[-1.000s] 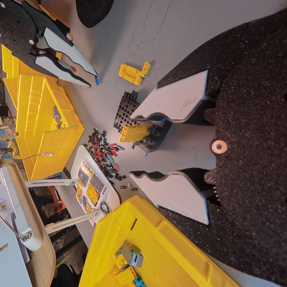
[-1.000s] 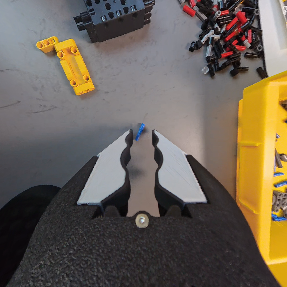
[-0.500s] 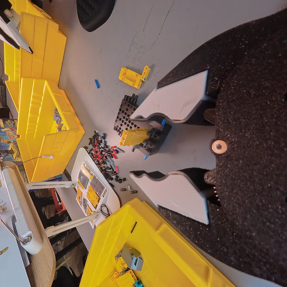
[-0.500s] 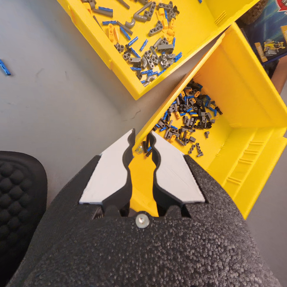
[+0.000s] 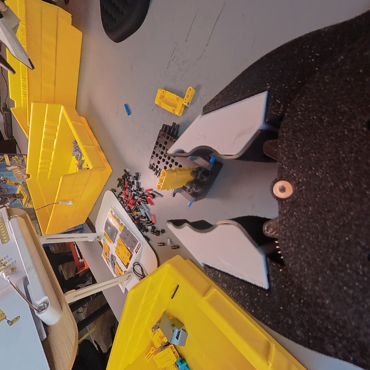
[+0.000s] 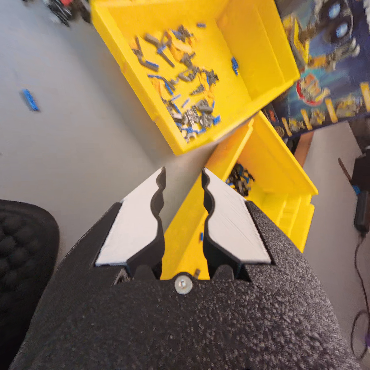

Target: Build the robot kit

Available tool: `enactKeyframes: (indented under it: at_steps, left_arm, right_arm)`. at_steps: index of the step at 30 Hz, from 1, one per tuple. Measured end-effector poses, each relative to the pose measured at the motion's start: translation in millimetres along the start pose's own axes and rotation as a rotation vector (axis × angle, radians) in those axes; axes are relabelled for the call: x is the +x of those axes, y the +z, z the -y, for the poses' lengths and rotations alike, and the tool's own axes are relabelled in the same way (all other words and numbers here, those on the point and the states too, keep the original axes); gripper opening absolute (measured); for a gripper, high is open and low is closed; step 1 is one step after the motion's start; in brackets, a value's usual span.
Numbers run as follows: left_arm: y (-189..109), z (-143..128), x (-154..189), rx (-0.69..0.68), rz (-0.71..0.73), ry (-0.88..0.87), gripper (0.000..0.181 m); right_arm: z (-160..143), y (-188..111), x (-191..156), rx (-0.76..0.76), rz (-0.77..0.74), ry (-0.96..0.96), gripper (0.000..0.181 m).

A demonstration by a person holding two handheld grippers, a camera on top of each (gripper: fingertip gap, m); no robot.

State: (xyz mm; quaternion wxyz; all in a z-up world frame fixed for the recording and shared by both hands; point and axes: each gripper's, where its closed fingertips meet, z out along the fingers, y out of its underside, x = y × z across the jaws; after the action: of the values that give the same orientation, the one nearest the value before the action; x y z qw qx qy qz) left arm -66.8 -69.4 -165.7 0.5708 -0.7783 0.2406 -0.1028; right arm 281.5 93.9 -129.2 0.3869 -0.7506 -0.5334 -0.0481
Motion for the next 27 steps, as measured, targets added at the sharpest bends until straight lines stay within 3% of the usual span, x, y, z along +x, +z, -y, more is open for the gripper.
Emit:
enactKeyframes:
  at_steps: [3,7,10,11,14,19,22,25,27]
  left_arm:
    - [-0.2,-0.3,-0.5,0.001,-0.001,-0.003,0.062]
    - [-1.3,-0.5,-2.0,0.005,0.010,-0.002,0.061]
    - [-1.2,-4.1,-4.0,-0.004,0.014,-0.010,0.061]
    - [-1.1,-5.3,-5.0,-0.007,0.016,-0.014,0.061]
    - [-1.0,-6.1,-7.4,-0.007,0.017,-0.029,0.061]
    - [0.0,-7.0,-7.2,-0.013,0.016,-0.030,0.060]
    - [2.0,-8.6,-6.1,-0.024,0.011,-0.025,0.060]
    - [3.1,-9.4,-5.1,-0.030,0.008,-0.019,0.060]
    - [2.1,-8.5,-5.2,-0.024,0.009,-0.017,0.059]
  right_arm:
    - [49.2,28.1,-37.1,0.077,0.117,-0.134,0.043]
    - [72.5,98.0,-55.3,0.042,0.217,-0.274,0.049]
    - [76.4,128.4,-58.3,0.017,0.282,-0.366,0.029]
    - [76.0,129.6,-64.7,0.009,0.325,-0.373,0.022]
    - [72.0,122.9,-70.1,-0.005,0.342,-0.432,0.021]
    - [52.9,81.0,-103.6,-0.039,0.564,-0.426,0.018]
    - [74.4,63.6,-102.8,0.040,0.665,-0.268,0.028]
    - [91.3,79.3,-87.9,0.047,0.649,-0.122,0.024]
    - [81.2,98.2,-84.9,-0.067,0.603,-0.145,0.023]
